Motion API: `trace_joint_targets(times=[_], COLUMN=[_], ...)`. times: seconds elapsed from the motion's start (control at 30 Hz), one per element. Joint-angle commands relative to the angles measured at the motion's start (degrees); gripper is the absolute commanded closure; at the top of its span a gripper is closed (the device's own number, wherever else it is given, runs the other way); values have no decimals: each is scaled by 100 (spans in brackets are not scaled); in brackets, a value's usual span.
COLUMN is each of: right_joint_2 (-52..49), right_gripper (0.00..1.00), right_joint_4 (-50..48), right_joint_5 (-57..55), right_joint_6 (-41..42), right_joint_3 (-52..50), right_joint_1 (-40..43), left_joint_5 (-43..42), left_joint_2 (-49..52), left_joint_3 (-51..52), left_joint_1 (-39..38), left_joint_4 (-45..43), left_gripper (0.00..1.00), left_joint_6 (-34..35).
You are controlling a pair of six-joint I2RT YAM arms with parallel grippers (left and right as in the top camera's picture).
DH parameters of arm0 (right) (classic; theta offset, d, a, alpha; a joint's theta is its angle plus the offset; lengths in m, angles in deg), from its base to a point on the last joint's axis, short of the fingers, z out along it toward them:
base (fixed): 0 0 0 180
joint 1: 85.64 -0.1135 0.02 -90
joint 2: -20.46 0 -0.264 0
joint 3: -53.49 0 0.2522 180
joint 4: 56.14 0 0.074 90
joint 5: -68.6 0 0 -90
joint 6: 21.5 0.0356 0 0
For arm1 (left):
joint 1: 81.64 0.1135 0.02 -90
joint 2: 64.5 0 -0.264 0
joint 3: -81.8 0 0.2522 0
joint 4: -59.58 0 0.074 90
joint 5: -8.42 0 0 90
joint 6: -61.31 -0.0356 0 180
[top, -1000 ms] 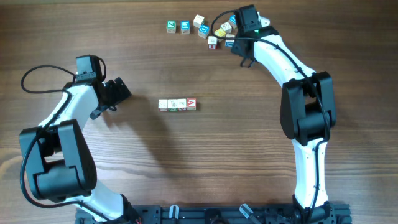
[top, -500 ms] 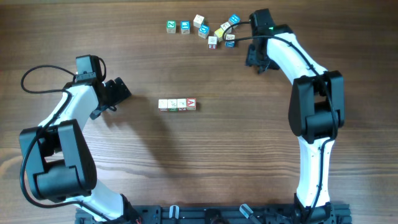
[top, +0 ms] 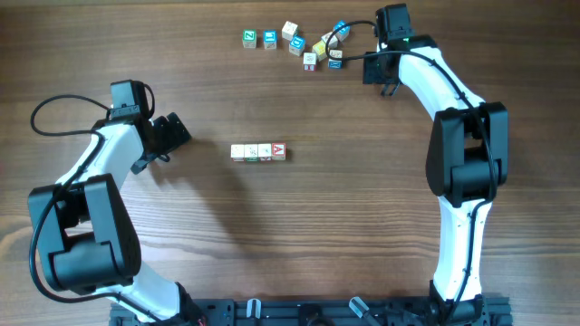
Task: Form a horizontal line
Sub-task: 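Grasp a yellow-faced block with the right gripper, then carry the yellow block down and set it right of the row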
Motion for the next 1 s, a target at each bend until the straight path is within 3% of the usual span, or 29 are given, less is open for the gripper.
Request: trace_joint_targets(times=[0.0, 0.13, 0.2, 0.23, 0.43, 0.63, 0.8, 0.97], right_joint_2=[-22, -22, -22, -22, 525, 1657, 1635, 1628], right_gripper=[51, 54, 67, 69, 73, 74, 74, 74], right_joint_4=[-7, -48, -48, -61, -9, 1213, 2603, 3027], right_joint_5=[22, 0, 0, -2, 7, 785, 1250, 1246], right_joint_6=[-92, -92, -92, -94, -55, 142, 730, 1202], right_joint_3=[-52, -52, -52, -50, -17, -17, -37, -190], right_joint_1=[0, 0, 0, 0, -35, -284, -584, -1117], left_joint_5=[35, 35, 35, 35, 35, 35, 35, 35], left_joint_2=[22, 22, 22, 22, 22, 22, 22, 22], left_joint_3=[20, 20, 20, 20, 20, 20, 20, 20], left_joint_1=[17, 17, 17, 17, 17, 17, 17, 17], left_joint_4=[4, 2, 2, 4, 2, 2, 2, 2], left_gripper=[0, 0, 0, 0, 0, 0, 0, 0], left_joint_6=[33, 33, 33, 33, 33, 33, 33, 33])
